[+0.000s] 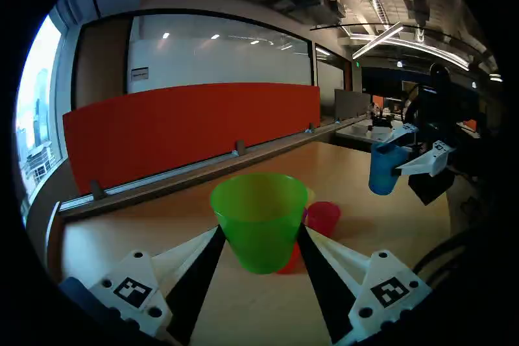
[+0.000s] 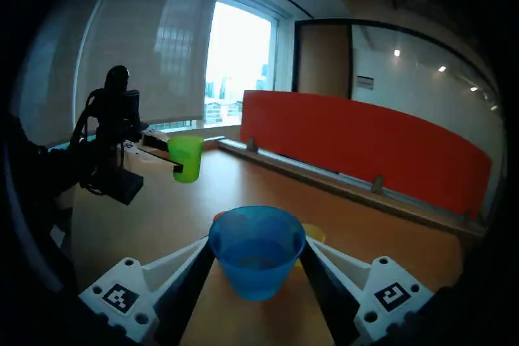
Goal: Pour water
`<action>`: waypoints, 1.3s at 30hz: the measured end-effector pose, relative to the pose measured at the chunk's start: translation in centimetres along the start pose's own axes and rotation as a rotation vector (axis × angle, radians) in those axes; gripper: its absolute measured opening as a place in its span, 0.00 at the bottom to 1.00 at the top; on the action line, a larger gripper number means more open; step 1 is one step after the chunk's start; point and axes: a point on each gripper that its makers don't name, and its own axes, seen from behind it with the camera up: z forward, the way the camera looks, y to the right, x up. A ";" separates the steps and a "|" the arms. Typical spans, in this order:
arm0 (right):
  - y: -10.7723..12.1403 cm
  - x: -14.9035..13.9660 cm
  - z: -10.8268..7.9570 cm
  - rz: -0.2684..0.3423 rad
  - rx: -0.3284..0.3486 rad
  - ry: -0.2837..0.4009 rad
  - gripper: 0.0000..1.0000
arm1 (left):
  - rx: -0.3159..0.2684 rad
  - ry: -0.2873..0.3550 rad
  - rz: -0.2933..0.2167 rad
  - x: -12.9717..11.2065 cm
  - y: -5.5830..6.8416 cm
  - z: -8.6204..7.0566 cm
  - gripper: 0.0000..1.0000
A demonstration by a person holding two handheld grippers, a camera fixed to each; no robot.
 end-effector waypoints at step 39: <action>0.4 1.5 0.1 -0.009 0.010 0.037 0.90 | -0.010 0.139 -0.029 2.4 1.2 -0.8 0.79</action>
